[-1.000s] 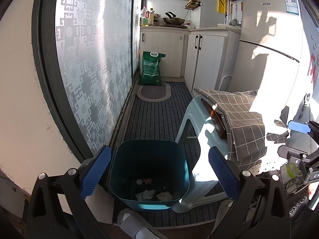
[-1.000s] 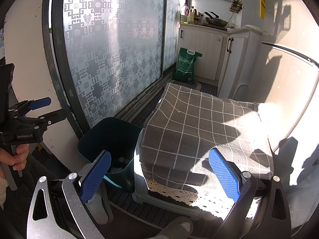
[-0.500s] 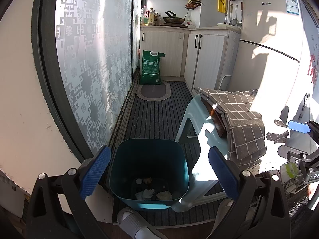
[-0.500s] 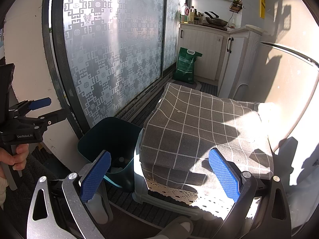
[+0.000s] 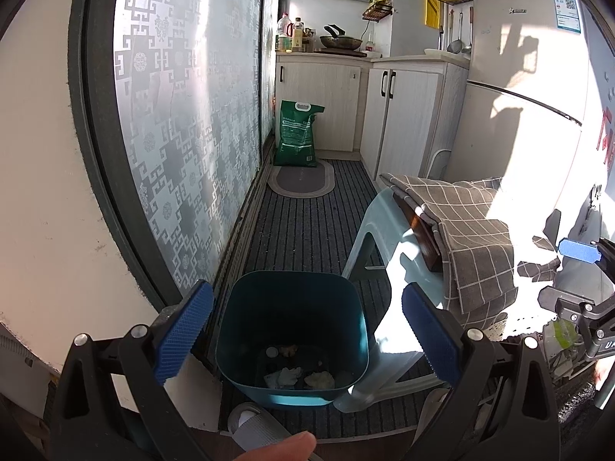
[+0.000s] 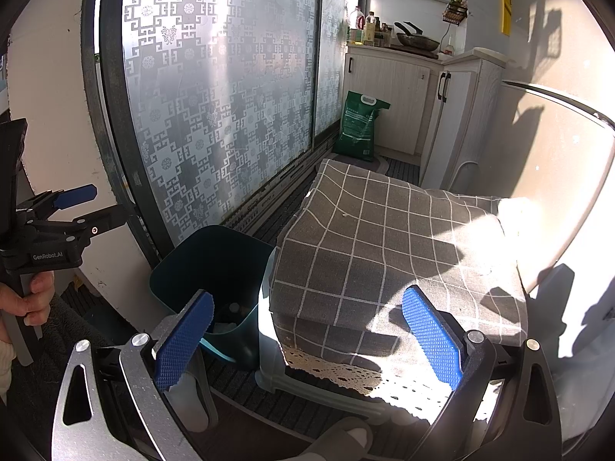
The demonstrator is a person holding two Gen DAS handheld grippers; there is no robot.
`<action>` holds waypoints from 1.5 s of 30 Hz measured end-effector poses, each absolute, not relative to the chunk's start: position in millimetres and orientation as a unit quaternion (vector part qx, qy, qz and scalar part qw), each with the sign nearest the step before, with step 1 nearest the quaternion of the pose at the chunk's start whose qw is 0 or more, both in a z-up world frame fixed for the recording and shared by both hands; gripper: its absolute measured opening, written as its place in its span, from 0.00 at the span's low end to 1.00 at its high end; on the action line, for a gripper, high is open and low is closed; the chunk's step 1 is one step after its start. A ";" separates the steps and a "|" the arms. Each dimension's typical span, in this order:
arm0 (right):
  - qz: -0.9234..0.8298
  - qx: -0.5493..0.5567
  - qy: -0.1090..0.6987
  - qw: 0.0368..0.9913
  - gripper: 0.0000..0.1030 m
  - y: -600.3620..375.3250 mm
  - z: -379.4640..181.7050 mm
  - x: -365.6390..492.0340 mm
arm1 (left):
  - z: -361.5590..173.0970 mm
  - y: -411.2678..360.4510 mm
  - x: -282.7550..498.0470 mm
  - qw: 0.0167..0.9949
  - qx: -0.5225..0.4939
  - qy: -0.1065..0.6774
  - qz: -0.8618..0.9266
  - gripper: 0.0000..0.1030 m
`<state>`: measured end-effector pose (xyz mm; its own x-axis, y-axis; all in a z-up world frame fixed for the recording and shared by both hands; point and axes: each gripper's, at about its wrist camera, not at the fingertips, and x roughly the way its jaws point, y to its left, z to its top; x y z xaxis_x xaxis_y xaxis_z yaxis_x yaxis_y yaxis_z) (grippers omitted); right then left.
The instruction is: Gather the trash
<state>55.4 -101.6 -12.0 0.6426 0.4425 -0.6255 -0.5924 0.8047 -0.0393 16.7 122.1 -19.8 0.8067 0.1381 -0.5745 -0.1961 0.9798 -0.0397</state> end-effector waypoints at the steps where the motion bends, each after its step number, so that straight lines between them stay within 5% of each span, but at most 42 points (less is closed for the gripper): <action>1: 0.288 -0.121 0.309 0.898 0.97 -101.0 -11.6 55.3 | -20.0 121.7 16.9 0.949 -0.049 0.299 0.087 0.97; 45: 0.288 -0.122 0.310 0.898 0.97 -103.0 -12.5 55.6 | -20.9 119.6 18.3 0.948 -0.048 0.301 0.090 0.97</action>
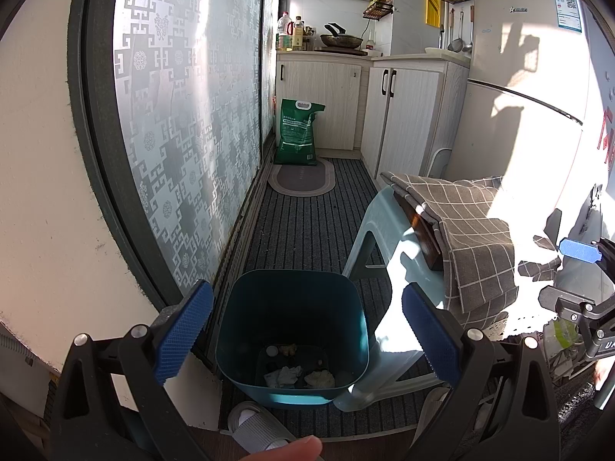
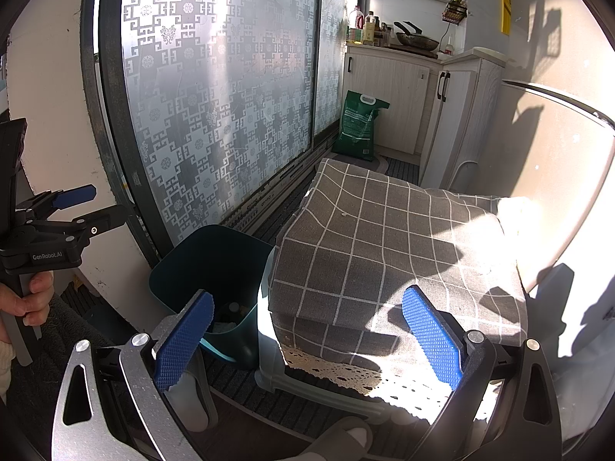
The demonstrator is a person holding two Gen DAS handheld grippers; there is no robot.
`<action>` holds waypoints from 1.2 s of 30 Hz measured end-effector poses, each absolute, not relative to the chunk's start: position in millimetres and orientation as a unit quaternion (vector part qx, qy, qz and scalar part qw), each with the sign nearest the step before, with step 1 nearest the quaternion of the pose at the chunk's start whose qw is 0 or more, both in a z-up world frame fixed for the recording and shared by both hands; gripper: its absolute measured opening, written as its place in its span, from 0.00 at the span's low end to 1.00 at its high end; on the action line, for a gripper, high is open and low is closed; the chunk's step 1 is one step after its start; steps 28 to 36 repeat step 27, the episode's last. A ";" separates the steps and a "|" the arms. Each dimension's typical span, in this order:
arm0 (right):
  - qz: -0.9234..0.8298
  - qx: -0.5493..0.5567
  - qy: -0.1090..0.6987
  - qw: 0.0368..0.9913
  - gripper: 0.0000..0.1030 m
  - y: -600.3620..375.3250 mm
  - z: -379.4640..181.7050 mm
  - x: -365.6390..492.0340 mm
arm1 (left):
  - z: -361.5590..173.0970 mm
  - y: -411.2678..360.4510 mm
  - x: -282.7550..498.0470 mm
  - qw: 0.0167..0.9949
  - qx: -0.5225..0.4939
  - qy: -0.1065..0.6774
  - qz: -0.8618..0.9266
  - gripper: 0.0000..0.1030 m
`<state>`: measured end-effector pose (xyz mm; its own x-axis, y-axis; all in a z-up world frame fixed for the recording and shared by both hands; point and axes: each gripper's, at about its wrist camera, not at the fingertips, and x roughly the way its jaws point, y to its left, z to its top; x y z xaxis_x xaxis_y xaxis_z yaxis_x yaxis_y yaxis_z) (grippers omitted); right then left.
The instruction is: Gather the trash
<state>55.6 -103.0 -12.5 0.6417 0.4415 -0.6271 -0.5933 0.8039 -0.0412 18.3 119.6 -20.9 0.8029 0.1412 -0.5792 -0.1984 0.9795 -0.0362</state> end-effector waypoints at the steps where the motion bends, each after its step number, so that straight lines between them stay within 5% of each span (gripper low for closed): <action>1: 0.288 -0.123 0.310 0.898 0.97 -102.9 -12.5 55.6 | -20.9 119.8 18.2 0.948 -0.048 0.301 0.090 0.97; 36: 0.288 -0.124 0.310 0.898 0.97 -103.2 -14.0 54.9 | -20.4 118.1 17.7 0.948 -0.046 0.301 0.094 0.97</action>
